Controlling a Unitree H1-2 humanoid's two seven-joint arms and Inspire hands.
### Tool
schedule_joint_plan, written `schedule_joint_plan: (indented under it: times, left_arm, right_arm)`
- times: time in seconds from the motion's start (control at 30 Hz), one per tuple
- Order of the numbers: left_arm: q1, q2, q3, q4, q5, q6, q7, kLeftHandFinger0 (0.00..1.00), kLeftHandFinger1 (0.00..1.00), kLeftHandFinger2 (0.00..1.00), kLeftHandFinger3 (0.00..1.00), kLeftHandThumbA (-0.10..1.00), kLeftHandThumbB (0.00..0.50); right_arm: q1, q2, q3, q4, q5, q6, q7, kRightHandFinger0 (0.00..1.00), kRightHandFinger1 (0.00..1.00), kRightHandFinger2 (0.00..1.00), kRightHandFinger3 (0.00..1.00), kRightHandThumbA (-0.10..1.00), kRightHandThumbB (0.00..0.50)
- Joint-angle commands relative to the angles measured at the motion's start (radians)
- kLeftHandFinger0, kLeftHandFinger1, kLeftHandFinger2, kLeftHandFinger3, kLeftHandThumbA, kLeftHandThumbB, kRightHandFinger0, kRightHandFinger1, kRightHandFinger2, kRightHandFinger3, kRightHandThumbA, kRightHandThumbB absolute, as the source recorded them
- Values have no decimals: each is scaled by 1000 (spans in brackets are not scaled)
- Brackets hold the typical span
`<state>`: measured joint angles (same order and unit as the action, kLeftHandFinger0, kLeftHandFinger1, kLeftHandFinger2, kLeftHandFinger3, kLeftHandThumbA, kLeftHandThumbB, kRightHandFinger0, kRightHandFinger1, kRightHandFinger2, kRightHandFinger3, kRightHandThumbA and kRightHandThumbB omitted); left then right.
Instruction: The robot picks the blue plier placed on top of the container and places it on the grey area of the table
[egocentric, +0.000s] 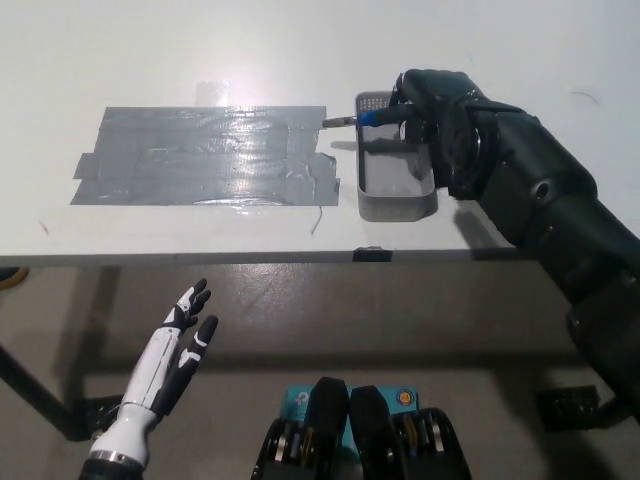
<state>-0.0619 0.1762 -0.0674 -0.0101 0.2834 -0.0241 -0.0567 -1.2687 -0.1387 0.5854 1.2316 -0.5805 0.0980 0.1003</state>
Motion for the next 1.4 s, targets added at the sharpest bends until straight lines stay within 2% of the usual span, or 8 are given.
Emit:
schedule_joint_plan:
  times: [0.0, 0.07, 0.13, 0.3, 0.8, 1.27, 1.3, 1.37]
  left_arm:
    - [-16, 15, 0, -31, -9, 5, -11, 1000, 1000, 1000, 1000, 1000, 82]
    - [-15, 15, 2, -27, -6, 1, -8, 1000, 1000, 1000, 1000, 1000, 79]
    - [-17, 14, 1, -23, -2, -4, -5, 1000, 1000, 1000, 1000, 1000, 72]
    - [-16, 12, 3, -20, -6, -8, -4, 1000, 1000, 1000, 1000, 1000, 80]
    - [-30, 11, 1, -24, -12, -9, -9, 1000, 1000, 1000, 1000, 1000, 72]
    - [-37, 9, 0, -22, -14, -5, -12, 1000, 1000, 1000, 1000, 1000, 77]
    - [-38, 9, 0, -21, -14, -8, -11, 1000, 1000, 1000, 1000, 1000, 77]
    - [-43, 12, 2, -13, -12, -17, -8, 1000, 1000, 1000, 1000, 1000, 77]
  right_arm:
    - [-55, -28, -14, -4, -14, -27, -63, 125, 475, 702, 552, -100, 210]
    - [-74, -31, -17, -7, -16, -31, -79, 59, 389, 606, 354, -100, 211]
    - [-90, -35, -27, -9, -13, -52, -114, 81, 510, 754, 310, -82, 218]
    - [-102, -56, -47, -72, -11, -71, -131, 254, 719, 987, 804, -100, 183]
    - [-139, -31, -107, -62, 7, -104, -189, 132, 494, 722, 779, 24, 187]
    - [-135, -3, -143, -57, 10, -106, -230, 45, 288, 430, 523, 225, 226]
    - [-133, -5, -148, -64, 16, -105, -223, 84, 302, 420, 517, 318, 247]
    - [-145, -11, -164, -63, 53, -98, -110, 547, 712, 807, 931, 543, 339]
